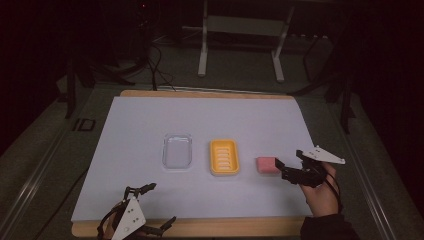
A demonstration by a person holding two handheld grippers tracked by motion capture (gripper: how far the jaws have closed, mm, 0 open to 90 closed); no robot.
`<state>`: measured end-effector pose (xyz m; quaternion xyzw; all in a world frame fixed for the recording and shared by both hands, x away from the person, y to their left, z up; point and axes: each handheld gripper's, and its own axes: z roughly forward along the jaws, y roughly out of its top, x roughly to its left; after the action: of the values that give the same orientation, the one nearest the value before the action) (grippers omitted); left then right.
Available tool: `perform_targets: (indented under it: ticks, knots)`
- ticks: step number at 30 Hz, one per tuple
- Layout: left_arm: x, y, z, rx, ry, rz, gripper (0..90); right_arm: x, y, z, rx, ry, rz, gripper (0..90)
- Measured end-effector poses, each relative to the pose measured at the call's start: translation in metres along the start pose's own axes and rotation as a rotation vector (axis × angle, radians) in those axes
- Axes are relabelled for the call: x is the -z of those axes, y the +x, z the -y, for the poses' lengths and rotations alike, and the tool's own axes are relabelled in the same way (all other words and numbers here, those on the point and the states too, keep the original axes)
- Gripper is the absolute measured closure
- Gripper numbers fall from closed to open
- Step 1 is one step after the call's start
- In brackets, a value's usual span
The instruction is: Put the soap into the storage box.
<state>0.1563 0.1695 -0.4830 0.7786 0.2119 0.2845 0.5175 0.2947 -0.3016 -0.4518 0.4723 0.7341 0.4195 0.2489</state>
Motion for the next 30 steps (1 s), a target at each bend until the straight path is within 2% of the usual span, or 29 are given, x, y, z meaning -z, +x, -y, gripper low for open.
perform_targets:
  ticks: [2, 3, 6, 7, 8, 9, 10, 11, 12, 16, 18, 21, 24, 26, 30]
  knots:
    - [0.000, 0.000, 0.000, -0.001, 0.000, 0.002, 0.5, -0.002, -0.004, 0.002, -0.022, 0.053, -0.001, 13.3]
    - [0.000, 0.000, 0.000, -0.004, 0.003, 0.002, 0.5, -0.002, -0.004, 0.002, -0.022, 0.053, -0.001, 13.3]
    - [0.000, 0.000, 0.000, -0.003, 0.002, 0.001, 0.5, -0.005, -0.008, 0.004, -0.052, 0.147, 0.001, 13.5]
    - [0.000, 0.000, 0.000, -0.003, 0.000, 0.000, 0.5, -0.006, -0.010, 0.005, -0.079, 0.201, -0.013, 13.6]
    - [0.000, 0.000, 0.000, -0.002, -0.002, 0.000, 0.5, -0.007, -0.011, 0.005, -0.091, 0.225, -0.019, 13.6]
    - [0.000, 0.000, 0.000, -0.001, -0.001, -0.001, 0.5, -0.008, -0.012, 0.006, -0.097, 0.253, -0.020, 13.6]
    - [0.000, 0.000, 0.000, -0.001, -0.001, -0.001, 0.5, -0.008, -0.012, 0.006, -0.097, 0.253, -0.020, 13.6]
    - [0.000, 0.000, 0.000, -0.003, 0.000, -0.001, 0.5, -0.009, -0.013, 0.007, -0.097, 0.282, -0.021, 13.6]
    - [0.000, 0.000, 0.000, -0.004, 0.002, -0.001, 0.5, -0.011, -0.013, 0.009, -0.095, 0.338, -0.024, 13.7]
    - [0.000, -0.001, 0.000, -0.006, 0.004, -0.002, 0.5, -0.013, -0.015, 0.013, -0.108, 0.430, -0.025, 14.3]
    - [0.000, 0.000, 0.000, -0.003, -0.003, -0.002, 0.5, -0.015, -0.016, 0.014, -0.131, 0.496, -0.038, 16.2]
    - [0.001, 0.000, 0.000, 0.001, -0.005, -0.007, 0.5, -0.017, -0.016, 0.016, -0.136, 0.591, -0.028, 17.9]
    - [0.000, 0.000, 0.000, -0.002, -0.004, -0.006, 0.5, -0.019, -0.017, 0.017, -0.155, 0.674, -0.044, 18.6]
    - [0.000, 0.000, 0.000, -0.005, -0.002, -0.005, 0.5, -0.020, -0.017, 0.018, -0.153, 0.722, -0.047, 18.8]
    - [0.000, 0.000, 0.000, -0.004, -0.003, -0.006, 0.5, -0.021, -0.018, 0.020, -0.114, 0.786, -0.065, 19.3]
